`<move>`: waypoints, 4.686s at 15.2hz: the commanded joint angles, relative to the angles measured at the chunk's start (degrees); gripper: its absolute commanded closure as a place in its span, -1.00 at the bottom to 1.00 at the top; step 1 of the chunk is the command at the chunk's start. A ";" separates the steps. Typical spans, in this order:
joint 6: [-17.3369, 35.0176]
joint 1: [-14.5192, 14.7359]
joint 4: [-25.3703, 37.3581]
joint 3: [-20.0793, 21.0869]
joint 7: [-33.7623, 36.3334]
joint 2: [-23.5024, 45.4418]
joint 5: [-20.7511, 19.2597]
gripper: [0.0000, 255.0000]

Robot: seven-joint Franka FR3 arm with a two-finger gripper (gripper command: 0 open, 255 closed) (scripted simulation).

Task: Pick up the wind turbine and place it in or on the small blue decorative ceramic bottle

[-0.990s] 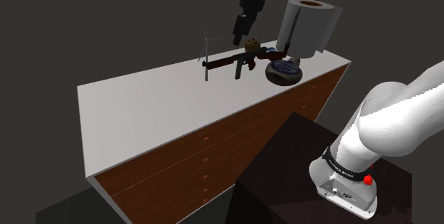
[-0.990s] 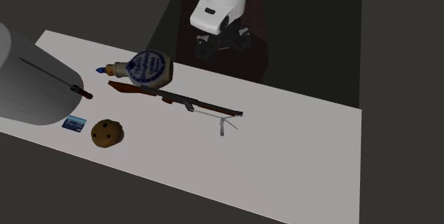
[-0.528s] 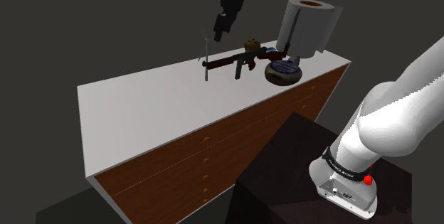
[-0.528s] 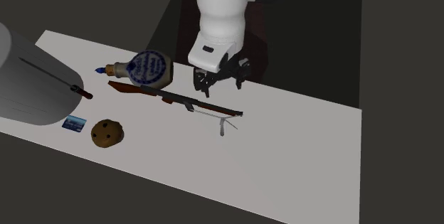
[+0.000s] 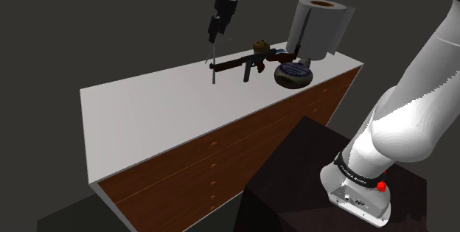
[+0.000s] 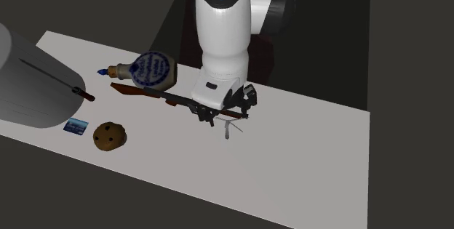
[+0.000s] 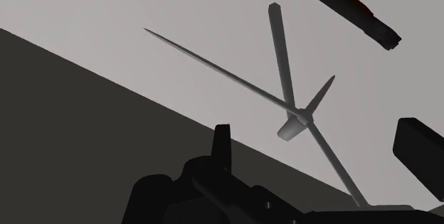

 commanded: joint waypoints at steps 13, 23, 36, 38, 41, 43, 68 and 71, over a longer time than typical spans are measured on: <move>3.02 0.07 -0.73 0.07 -0.03 2.22 0.12 1.00; 1.55 0.07 0.33 0.06 0.03 1.81 0.06 1.00; -8.19 0.04 8.65 0.03 0.41 0.39 -0.20 1.00; -9.72 0.04 10.15 0.02 0.45 0.35 -0.22 1.00; -12.04 0.03 12.51 0.02 0.53 0.39 -0.26 1.00; -13.60 0.02 14.17 0.01 0.57 0.49 -0.28 1.00; -30.37 -2.80 27.44 -2.42 -4.16 -2.80 0.95 1.00; -30.88 -4.28 23.87 -4.14 -7.38 -6.69 1.46 1.00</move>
